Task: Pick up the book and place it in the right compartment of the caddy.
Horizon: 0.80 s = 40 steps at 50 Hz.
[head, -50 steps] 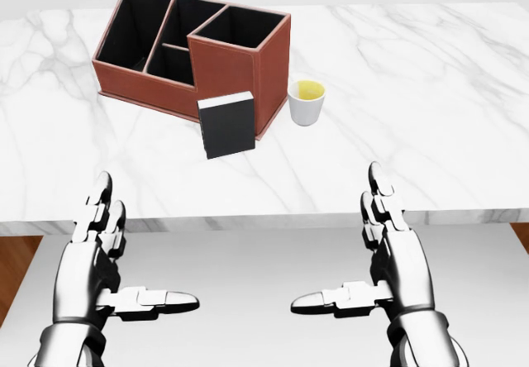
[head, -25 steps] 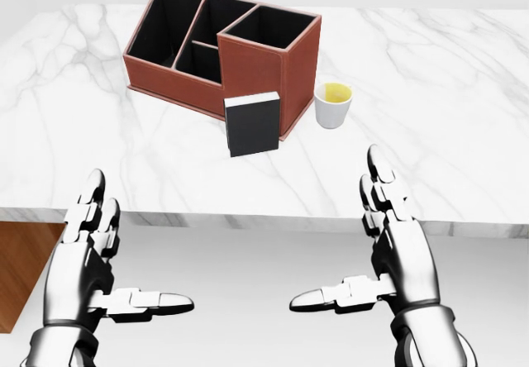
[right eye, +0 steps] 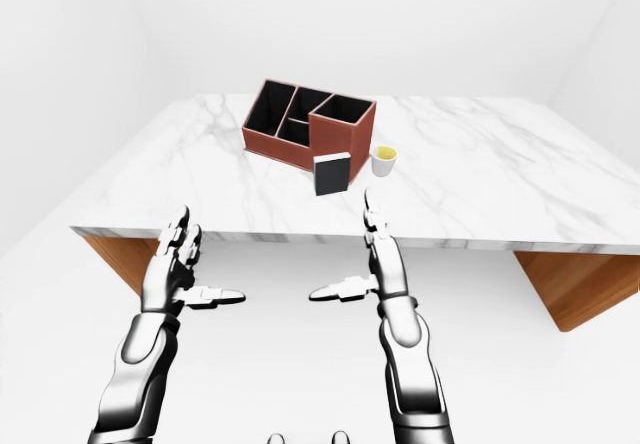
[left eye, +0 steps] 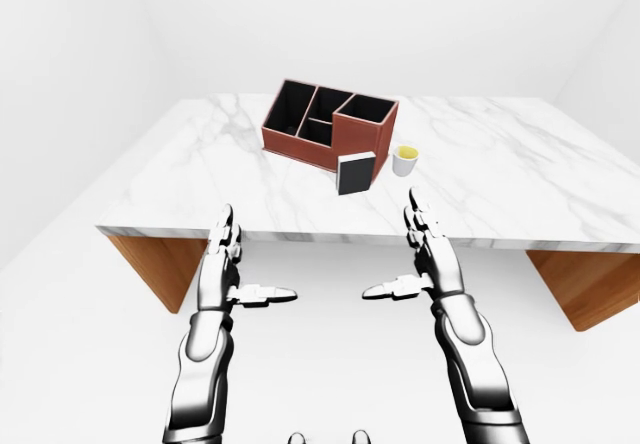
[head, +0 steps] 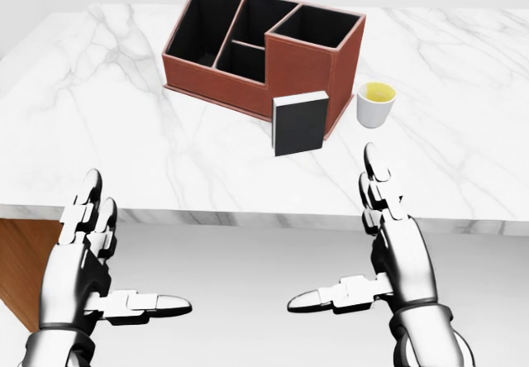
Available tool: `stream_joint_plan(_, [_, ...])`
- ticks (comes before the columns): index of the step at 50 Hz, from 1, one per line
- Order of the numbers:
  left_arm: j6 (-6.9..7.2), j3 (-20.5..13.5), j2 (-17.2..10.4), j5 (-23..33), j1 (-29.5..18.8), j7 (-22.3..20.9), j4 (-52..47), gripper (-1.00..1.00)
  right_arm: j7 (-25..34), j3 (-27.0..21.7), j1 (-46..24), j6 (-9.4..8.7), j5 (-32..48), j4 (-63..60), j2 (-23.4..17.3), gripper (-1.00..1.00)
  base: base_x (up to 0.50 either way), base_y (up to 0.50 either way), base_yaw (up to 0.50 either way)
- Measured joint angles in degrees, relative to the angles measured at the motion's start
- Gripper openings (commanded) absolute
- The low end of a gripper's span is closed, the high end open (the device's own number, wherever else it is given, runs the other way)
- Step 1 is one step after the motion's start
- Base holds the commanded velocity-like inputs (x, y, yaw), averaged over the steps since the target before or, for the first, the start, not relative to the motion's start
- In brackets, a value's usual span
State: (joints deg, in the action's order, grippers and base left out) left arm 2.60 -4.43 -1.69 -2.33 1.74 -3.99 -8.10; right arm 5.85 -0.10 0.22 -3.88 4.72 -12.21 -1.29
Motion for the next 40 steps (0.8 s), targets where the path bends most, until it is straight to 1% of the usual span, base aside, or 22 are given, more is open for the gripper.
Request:
stream_joint_plan(5, [-0.08, -0.13, -0.07, -0.05, -0.05, -0.04, 0.10, 1.00, 0.35, 0.09, 0.07, -0.64, -0.28, -0.53, 0.15, 1.00, -0.03, 0.47, 0.00])
stream_joint_plan(7, [-0.11, -0.36, -0.38, -0.01, -0.07, 0.01, 0.17, 1.00, 0.73, 0.30, 0.09, -1.12, -0.90, -0.90, 0.51, 1.00, 0.00, 0.03, 0.00])
stream_joint_plan(14, [-0.19, -0.53, -0.39, -0.14, -0.41, -0.01, 0.57, 1.00, 0.76, 0.25, -0.23, -1.12, -2.02, -1.87, 0.54, 1.00, 0.00, 0.00, 0.00])
stream_joint_plan(20, [0.85, -0.55, -0.40, -0.38, -0.25, -0.27, -0.43, 1.00, -0.89, 0.74, -0.35, -1.12, -1.12, -2.71, 0.73, 1.00, 0.00, 0.00, 0.00])
stream_joint_plan(23, [2.40, -0.63, -0.45, -1.05, -0.13, -0.87, -1.53, 1.00, -1.20, 1.10, -0.25, -1.12, -1.05, -4.13, 0.89, 1.00, 0.00, 0.00, 0.00])
stream_joint_plan(28, [2.40, -0.71, -0.61, -1.63, -0.28, -1.56, -3.91, 1.00, -1.24, 1.26, -1.08, -1.12, -1.34, -5.91, 0.82, 1.00, 0.00, 0.00, 0.00])
stream_joint_plan(40, [2.40, -1.77, -2.02, 0.18, -3.84, -2.70, -10.85, 1.00, 3.05, 0.05, -4.00, -1.12, -0.35, -9.42, -0.90, 1.00, 0.00, 0.00, 0.00])
